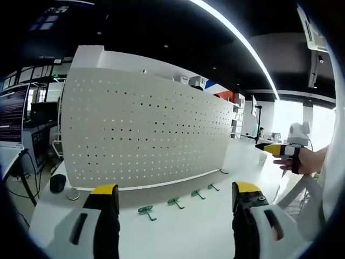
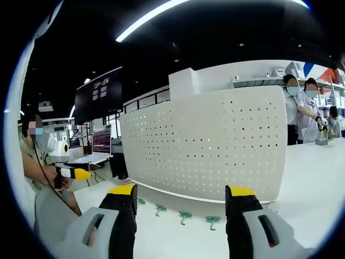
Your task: Insert the hook assembly into the mounting plate slot until the hook locks in place.
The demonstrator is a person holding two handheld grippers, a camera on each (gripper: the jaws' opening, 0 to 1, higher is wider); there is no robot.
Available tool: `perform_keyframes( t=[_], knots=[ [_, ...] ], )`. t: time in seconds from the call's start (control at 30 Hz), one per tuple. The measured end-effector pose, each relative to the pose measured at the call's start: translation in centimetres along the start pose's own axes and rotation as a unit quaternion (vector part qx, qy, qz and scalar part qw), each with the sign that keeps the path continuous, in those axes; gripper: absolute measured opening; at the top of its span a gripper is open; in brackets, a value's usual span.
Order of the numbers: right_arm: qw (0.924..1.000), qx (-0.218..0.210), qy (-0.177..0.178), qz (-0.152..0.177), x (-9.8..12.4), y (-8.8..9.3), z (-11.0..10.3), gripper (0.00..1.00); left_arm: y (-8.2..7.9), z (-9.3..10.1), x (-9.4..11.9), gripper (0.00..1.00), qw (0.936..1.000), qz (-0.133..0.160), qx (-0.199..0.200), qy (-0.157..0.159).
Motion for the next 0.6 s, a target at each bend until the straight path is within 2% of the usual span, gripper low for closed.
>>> perform_keyframes(
  t=[0.6],
  knots=[
    [1.0000,-0.002,0.006,0.005,0.04,-0.23,0.23,0.64,-0.04,0.14,-0.08,0.89,0.9998,-0.006,-0.016,0.001]
  ],
)
Point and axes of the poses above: the point that each gripper's makers call its tool centre point, and the gripper's own axes: x roughly backward along the fingers, z roughly to its right, y roughly out of its underside, the point moved 8 cm from there along x, roughly backward along the fingers, and after that the axes turned 2 degrees about y, right-handed, at the moved point
